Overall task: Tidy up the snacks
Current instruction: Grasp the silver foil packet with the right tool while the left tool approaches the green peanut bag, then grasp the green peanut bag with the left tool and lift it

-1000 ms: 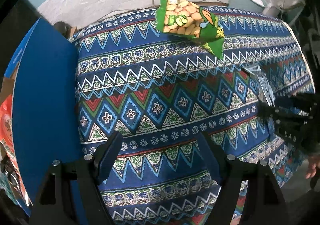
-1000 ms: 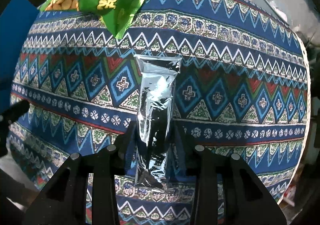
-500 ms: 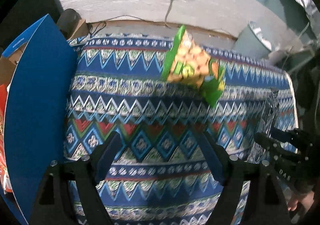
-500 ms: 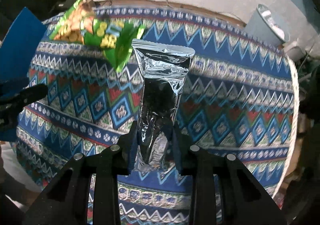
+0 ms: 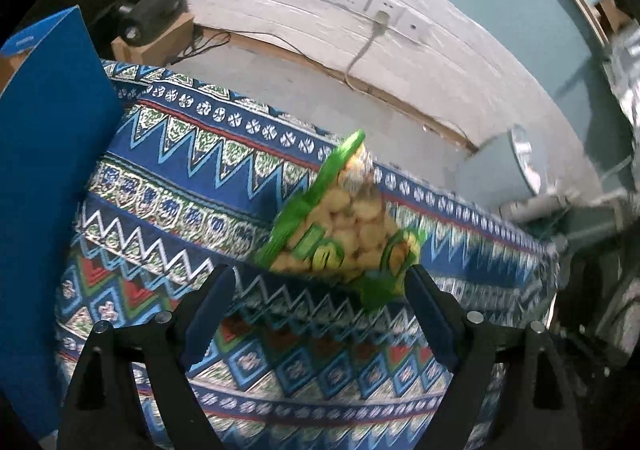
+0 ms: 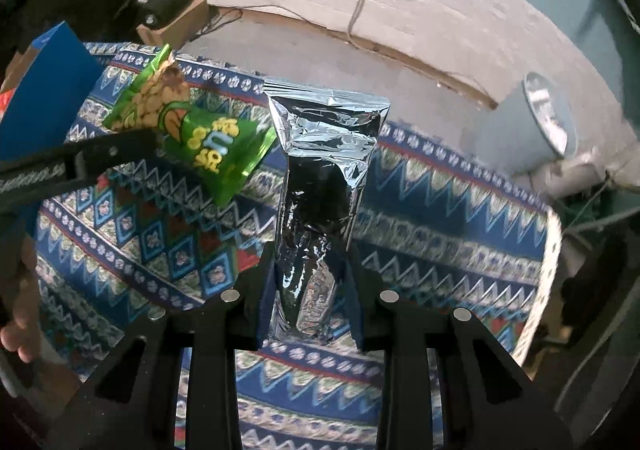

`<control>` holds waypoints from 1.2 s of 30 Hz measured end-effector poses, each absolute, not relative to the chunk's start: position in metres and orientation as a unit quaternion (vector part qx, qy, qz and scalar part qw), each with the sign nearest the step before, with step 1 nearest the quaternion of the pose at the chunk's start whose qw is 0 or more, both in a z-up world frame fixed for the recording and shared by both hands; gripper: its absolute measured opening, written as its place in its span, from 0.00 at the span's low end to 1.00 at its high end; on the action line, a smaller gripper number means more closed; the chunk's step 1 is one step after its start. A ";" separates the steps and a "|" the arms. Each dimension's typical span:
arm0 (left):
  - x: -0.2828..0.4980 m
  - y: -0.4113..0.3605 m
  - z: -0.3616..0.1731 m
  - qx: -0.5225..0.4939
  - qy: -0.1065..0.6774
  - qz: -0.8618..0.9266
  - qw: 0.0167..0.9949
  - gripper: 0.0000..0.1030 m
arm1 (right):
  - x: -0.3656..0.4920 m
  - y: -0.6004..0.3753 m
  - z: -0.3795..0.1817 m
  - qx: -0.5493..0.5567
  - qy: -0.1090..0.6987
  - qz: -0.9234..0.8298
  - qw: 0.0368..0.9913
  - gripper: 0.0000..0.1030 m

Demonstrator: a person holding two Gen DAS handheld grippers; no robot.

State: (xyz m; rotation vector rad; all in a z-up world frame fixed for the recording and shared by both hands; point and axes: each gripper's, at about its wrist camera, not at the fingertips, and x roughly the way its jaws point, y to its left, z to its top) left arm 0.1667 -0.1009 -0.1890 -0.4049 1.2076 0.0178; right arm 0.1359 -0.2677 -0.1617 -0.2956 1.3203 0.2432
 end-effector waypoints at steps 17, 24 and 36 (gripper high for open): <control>0.201 -0.109 -0.209 -0.254 0.535 0.055 0.804 0.98 | 0.148 -0.282 -0.159 -0.073 0.602 0.127 0.785 0.28; 0.201 -0.107 -0.210 -0.275 0.535 0.053 0.797 0.98 | 0.150 -0.285 -0.160 -0.062 0.600 0.130 0.787 0.28; 0.195 -0.112 -0.214 -0.266 0.537 0.043 0.799 0.98 | 0.151 -0.291 -0.164 -0.050 0.602 0.132 0.786 0.28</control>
